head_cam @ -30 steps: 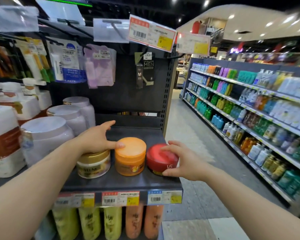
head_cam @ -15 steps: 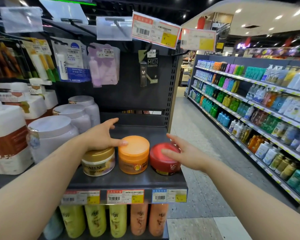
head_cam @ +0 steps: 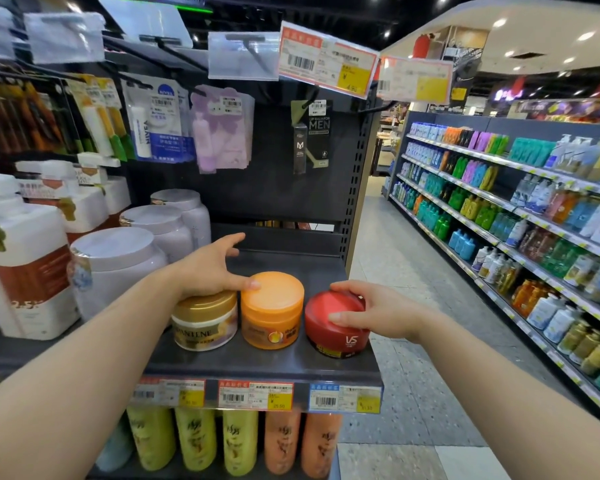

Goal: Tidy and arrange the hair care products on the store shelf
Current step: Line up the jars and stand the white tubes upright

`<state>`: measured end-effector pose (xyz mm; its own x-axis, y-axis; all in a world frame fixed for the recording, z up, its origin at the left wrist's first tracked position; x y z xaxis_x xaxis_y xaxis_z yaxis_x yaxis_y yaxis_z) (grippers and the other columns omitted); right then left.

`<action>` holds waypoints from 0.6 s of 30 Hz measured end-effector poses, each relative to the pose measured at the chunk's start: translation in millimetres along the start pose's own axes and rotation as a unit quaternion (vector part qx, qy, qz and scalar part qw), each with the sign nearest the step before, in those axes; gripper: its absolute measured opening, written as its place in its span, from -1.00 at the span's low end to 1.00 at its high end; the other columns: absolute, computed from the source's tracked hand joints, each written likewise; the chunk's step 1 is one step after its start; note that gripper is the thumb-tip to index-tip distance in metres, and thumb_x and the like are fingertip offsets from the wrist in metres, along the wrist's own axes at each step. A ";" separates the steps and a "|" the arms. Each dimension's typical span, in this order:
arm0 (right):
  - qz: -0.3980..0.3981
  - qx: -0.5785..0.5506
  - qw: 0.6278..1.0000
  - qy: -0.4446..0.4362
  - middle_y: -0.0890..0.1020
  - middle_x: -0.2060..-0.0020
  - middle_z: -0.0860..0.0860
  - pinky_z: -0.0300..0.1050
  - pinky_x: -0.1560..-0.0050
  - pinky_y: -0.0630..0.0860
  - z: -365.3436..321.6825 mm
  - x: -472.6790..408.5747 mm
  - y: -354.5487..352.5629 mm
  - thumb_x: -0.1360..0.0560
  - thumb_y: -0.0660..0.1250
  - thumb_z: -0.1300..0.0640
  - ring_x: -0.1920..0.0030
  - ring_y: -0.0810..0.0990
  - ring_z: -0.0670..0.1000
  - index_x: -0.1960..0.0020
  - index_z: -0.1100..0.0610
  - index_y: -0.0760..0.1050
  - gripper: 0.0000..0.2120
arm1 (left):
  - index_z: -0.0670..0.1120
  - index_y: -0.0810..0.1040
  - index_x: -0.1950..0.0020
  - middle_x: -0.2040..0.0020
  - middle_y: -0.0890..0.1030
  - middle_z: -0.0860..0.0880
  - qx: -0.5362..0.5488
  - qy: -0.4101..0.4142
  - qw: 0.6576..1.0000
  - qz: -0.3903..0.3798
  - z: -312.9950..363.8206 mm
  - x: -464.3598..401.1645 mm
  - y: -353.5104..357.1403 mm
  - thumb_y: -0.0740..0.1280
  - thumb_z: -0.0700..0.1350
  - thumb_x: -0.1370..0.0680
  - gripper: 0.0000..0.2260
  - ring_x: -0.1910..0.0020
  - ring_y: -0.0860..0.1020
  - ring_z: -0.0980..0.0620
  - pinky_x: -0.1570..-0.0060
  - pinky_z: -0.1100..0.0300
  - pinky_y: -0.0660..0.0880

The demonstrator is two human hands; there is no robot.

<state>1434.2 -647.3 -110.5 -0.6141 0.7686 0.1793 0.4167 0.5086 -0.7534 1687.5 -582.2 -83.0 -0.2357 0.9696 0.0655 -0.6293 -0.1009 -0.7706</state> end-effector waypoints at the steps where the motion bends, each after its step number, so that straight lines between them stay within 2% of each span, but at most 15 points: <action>1: -0.002 0.000 1.000 -0.002 0.35 -0.37 -0.04 -0.04 -0.20 0.49 -0.4 -0.2 0.8 -0.45 0.39 -0.17 -0.22 0.39 0.02 -0.47 -0.17 0.22 -0.35 | 0.14 -0.02 -0.56 -0.52 0.25 0.00 -0.001 0.000 1.000 0.000 0.0 0.2 0.3 0.49 0.16 -0.36 -0.07 -0.45 0.29 -0.10 -0.34 0.00 0.30; 5: 0.027 0.024 0.999 -0.030 0.30 -0.44 -0.01 0.00 -0.27 0.44 -15.6 -6.7 4.3 -0.46 0.33 -0.23 -0.35 0.36 0.07 -0.48 -0.15 0.18 -0.33 | 0.14 0.01 -0.55 -0.52 0.26 0.01 -0.002 0.006 1.000 -0.003 1.2 2.3 -0.5 0.48 0.16 -0.37 -0.10 -0.45 0.29 -0.09 -0.34 0.00 0.30; 10: 0.041 0.081 0.989 -0.119 0.24 -0.50 -0.02 0.02 -0.40 0.27 -55.8 -23.6 15.1 -0.42 0.32 -0.31 -0.47 0.23 0.05 -0.52 -0.13 0.11 -0.24 | 0.12 0.15 -0.53 -0.50 0.29 0.05 -0.055 0.077 0.994 0.046 21.3 20.6 -14.5 0.39 0.18 -0.46 -0.28 -0.45 0.30 0.00 -0.30 0.15 0.30; 12: 0.024 0.082 0.987 -0.136 0.24 -0.50 -0.02 0.00 -0.42 0.25 -64.8 -31.6 23.2 -0.39 0.34 -0.33 -0.48 0.23 0.04 -0.53 -0.11 0.08 -0.17 | 0.12 0.15 -0.53 -0.52 0.26 0.07 -0.130 0.088 0.988 0.002 28.2 29.7 -16.4 0.42 0.20 -0.42 -0.24 -0.46 0.28 0.03 -0.32 0.16 0.29; 15: -0.009 0.067 0.990 -0.127 0.23 -0.50 -0.04 -0.04 -0.39 0.25 -72.6 -41.9 34.5 -0.39 0.36 -0.31 -0.46 0.25 0.04 -0.55 -0.09 0.04 -0.13 | 0.12 0.04 -0.56 -0.53 0.21 0.08 -0.295 0.045 0.951 -0.085 23.7 40.0 -14.6 0.51 0.21 -0.33 -0.06 -0.48 0.24 0.00 -0.37 0.10 0.27; 18: -0.028 0.083 0.989 -0.118 0.24 -0.49 -0.04 -0.03 -0.37 0.27 -76.0 -46.7 39.4 -0.36 0.35 -0.34 -0.44 0.28 0.04 -0.54 -0.09 0.08 -0.12 | 0.11 0.05 -0.55 -0.52 0.24 0.07 -0.359 0.030 0.928 -0.094 17.1 42.1 -14.9 0.51 0.20 -0.33 -0.07 -0.46 0.24 -0.04 -0.39 0.06 0.25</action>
<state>1530.2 -633.6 -100.5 -0.7805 0.6191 0.0868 0.2736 0.4631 -0.8430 1674.3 -543.7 -58.0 -0.1161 0.9679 0.2230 0.0055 0.2251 -0.9743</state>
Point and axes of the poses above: each hand's wrist, its own x-axis away from the middle knuckle, its own y-axis out of the palm, z = x × y, the point moved 7 cm from there along -x, towards the middle knuckle
